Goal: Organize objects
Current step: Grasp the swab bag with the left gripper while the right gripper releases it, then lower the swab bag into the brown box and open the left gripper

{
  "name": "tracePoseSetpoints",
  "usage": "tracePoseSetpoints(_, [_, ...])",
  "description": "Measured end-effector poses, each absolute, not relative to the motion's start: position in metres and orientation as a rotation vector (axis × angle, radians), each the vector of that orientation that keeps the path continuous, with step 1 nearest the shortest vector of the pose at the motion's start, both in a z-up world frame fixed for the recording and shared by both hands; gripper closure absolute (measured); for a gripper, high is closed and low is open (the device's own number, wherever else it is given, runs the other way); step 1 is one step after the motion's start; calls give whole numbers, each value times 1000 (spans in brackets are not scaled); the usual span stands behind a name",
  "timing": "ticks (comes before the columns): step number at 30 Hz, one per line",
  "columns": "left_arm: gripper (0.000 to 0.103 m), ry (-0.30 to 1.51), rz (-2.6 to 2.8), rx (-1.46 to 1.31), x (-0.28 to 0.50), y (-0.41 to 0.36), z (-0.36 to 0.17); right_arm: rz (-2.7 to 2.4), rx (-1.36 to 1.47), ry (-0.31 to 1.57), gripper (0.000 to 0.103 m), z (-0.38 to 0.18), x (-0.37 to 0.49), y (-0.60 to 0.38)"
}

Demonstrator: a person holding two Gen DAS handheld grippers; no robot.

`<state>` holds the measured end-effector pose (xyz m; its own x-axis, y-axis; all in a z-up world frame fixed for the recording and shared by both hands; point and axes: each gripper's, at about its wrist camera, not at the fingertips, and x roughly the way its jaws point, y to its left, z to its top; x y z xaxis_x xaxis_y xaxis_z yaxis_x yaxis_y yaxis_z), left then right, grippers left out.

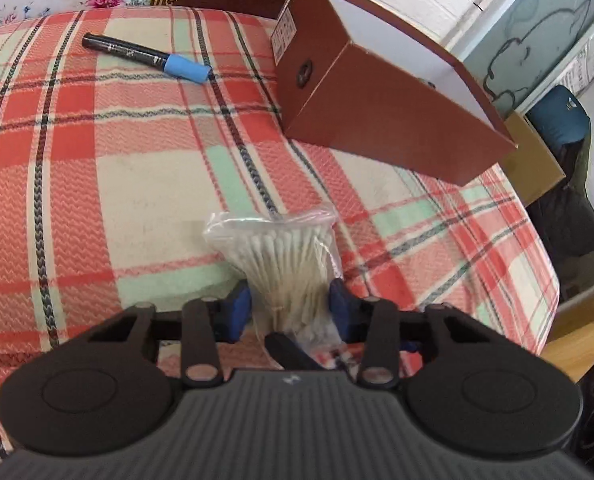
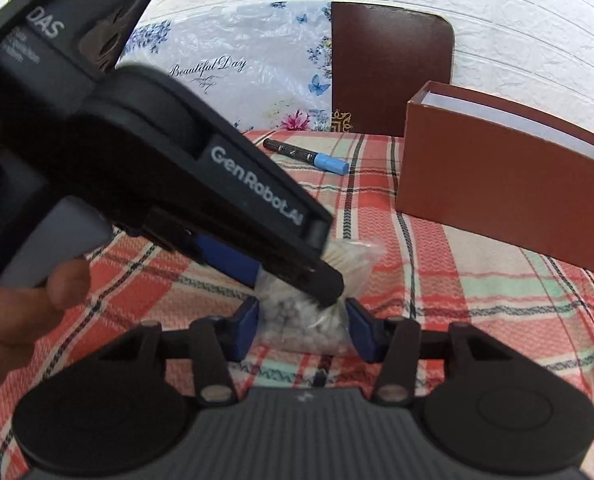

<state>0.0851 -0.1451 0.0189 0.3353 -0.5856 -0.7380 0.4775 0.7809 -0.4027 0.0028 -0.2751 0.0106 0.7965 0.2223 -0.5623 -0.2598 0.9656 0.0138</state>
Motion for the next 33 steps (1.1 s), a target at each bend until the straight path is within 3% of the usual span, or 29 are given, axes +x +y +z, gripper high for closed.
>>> tracePoseSetpoints(7, [63,756,-795,-46,98,-188,107,142,-78,303,61,58,9,-297])
tracePoseSetpoints(11, [63,668,-814,-8,127,-229,127,65,-57,209,61,80,46,-322])
tracePoseSetpoints(16, [61,653,-776,18,168,-270,121,8,14,229,61,83,108,-355])
tracePoseSetpoints(17, [54,654,-750,21,174,-275,117,-9,22,239,60,81,120,-360])
tracePoseSetpoints(18, [48,654,-708,28,179,-279,113,-35,26,256,55,76,134,-365])
tracePoseSetpoints(20, [48,652,-650,47,186,-279,104,-60,20,328,43,64,160,-373])
tracePoseSetpoints(21, [48,645,-637,63,184,-276,101,-67,27,351,43,57,168,-376])
tracePoseSetpoints(33, [45,508,-664,176,102,-249,116,-114,71,261,35,63,87,-369])
